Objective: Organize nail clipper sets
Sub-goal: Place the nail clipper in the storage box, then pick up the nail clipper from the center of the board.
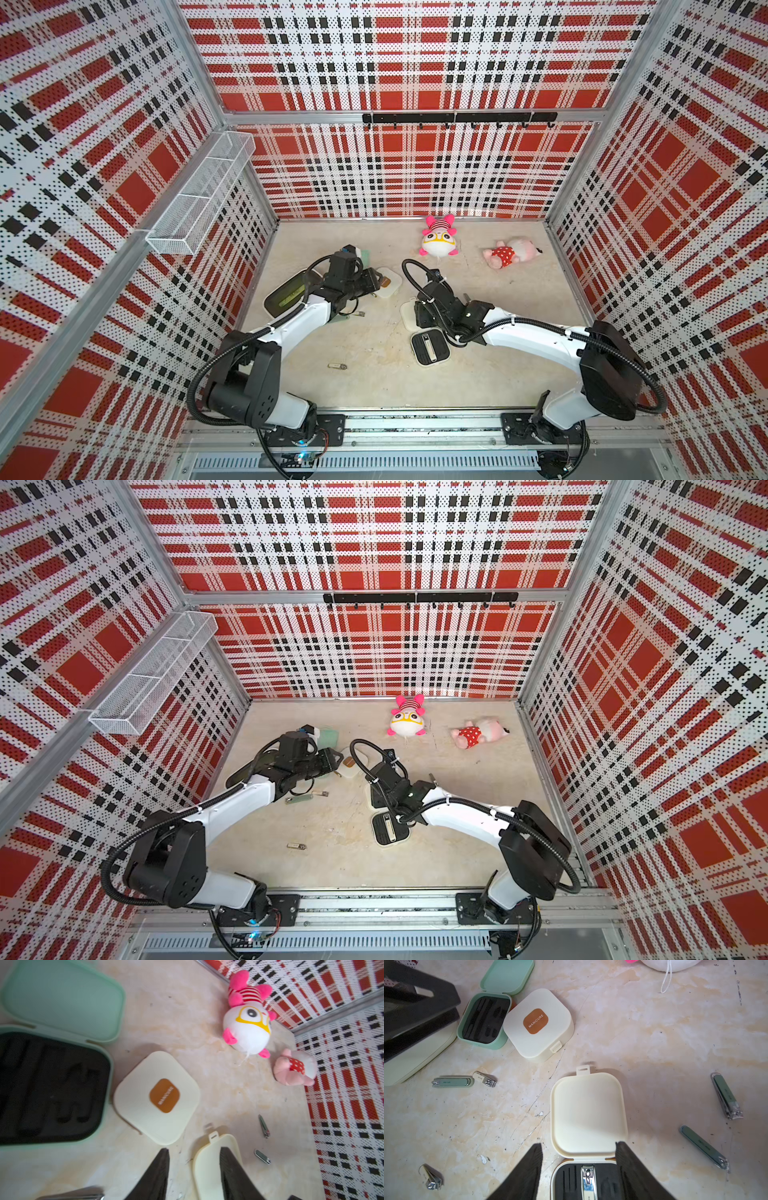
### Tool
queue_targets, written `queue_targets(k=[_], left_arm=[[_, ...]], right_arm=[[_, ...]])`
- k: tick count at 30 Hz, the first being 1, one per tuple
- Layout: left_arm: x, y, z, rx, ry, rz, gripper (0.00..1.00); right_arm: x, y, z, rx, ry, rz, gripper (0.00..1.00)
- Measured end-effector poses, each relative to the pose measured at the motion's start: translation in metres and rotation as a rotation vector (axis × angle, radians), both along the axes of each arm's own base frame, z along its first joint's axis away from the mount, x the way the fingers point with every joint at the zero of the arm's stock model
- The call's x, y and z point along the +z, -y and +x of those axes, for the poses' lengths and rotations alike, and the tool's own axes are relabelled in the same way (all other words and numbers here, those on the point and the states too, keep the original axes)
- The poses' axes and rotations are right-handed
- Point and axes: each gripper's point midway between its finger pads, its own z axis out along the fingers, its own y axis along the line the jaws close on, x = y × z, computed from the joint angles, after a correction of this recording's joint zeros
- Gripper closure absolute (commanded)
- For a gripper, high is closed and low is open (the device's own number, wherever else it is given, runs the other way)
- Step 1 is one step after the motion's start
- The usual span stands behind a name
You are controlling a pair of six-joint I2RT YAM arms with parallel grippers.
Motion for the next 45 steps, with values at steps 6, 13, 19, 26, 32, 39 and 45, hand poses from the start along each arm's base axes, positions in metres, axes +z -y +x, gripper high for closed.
queue_targets(k=[6,13,19,26,32,39,45], left_arm=[[-0.046,-0.036,-0.025,0.093,-0.128,0.102,0.55],[-0.062,-0.049,-0.029,0.127,-0.167,0.158,0.55],[-0.08,-0.052,-0.031,0.122,-0.211,0.194,0.56],[-0.082,-0.052,-0.034,0.126,-0.216,0.207,0.54],[-0.083,-0.059,-0.055,0.152,-0.228,0.196,0.51],[-0.076,-0.092,-0.056,0.254,-0.245,0.135,0.48],[-0.01,-0.128,0.014,0.33,-0.131,0.069,0.47]], right_arm=[[-0.003,-0.009,-0.004,0.042,-0.01,0.015,0.36],[-0.02,-0.018,-0.017,0.087,-0.04,0.002,0.36],[-0.029,-0.02,-0.024,0.105,-0.053,0.001,0.35],[-0.038,-0.025,-0.028,0.122,-0.07,0.005,0.35],[-0.045,-0.035,-0.037,0.16,-0.083,-0.006,0.3],[-0.032,-0.085,-0.067,0.368,-0.047,0.05,0.31],[-0.031,-0.162,-0.091,0.598,-0.008,0.024,0.39]])
